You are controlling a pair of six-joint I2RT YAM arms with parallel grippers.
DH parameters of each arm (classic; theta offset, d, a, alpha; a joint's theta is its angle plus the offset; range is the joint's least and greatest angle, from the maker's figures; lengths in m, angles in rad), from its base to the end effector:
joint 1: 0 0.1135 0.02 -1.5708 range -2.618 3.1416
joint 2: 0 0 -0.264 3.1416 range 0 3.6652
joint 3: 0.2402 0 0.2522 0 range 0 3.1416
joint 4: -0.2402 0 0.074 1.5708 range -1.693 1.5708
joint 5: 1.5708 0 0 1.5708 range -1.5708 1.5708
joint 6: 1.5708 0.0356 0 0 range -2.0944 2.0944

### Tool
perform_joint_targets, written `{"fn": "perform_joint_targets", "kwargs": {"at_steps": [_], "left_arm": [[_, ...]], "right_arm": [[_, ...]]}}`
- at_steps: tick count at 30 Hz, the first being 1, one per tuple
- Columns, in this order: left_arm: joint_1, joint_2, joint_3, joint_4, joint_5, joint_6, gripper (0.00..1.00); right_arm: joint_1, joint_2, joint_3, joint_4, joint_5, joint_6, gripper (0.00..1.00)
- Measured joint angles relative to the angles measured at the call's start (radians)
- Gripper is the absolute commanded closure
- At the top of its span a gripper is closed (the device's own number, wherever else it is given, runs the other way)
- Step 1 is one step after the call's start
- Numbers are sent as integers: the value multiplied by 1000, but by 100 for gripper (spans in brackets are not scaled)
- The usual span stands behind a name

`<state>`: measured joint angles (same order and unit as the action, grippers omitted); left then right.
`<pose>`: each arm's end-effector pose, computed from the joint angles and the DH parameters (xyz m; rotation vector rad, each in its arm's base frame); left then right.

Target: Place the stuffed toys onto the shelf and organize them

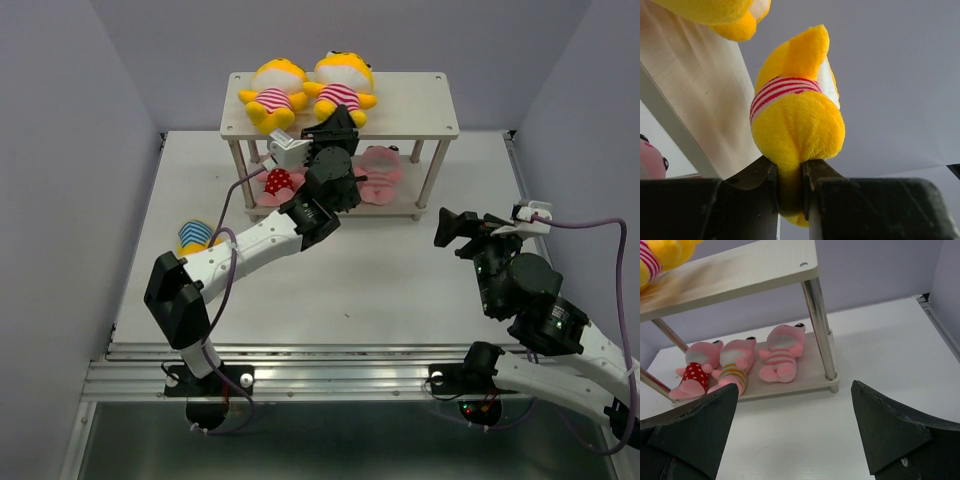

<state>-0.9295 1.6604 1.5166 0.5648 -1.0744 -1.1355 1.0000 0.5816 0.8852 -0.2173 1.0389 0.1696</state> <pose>0.2510 -0.2839 0.4379 -1.0978 0.9715 -1.1006 0.0836 0.0734 0.3970 0.2169 1.5138 0.1623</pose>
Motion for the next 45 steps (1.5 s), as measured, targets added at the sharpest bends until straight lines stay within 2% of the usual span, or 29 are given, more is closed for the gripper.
{"fn": "perform_joint_targets", "kwargs": {"at_steps": [7,17,21,26,37,45], "left_arm": [[10,35,64,-90,-3,-53,77],[89,93,151,-312,92,-206,75],[90,95,151,-348,102,-242,64],[87,95,151,-377,105,-274,41],[87,91,150,-391,122,-324,32],[85,71,145,-402,141,-320,18]], "right_arm": [[0,-1,-2,-1,0,0,0],[0,-11,-2,0,0,3,0],[0,-11,-2,0,0,3,0],[0,-11,-2,0,0,3,0],[0,-11,-4,0,0,3,0],[0,-6,-4,0,-5,2,0]]}}
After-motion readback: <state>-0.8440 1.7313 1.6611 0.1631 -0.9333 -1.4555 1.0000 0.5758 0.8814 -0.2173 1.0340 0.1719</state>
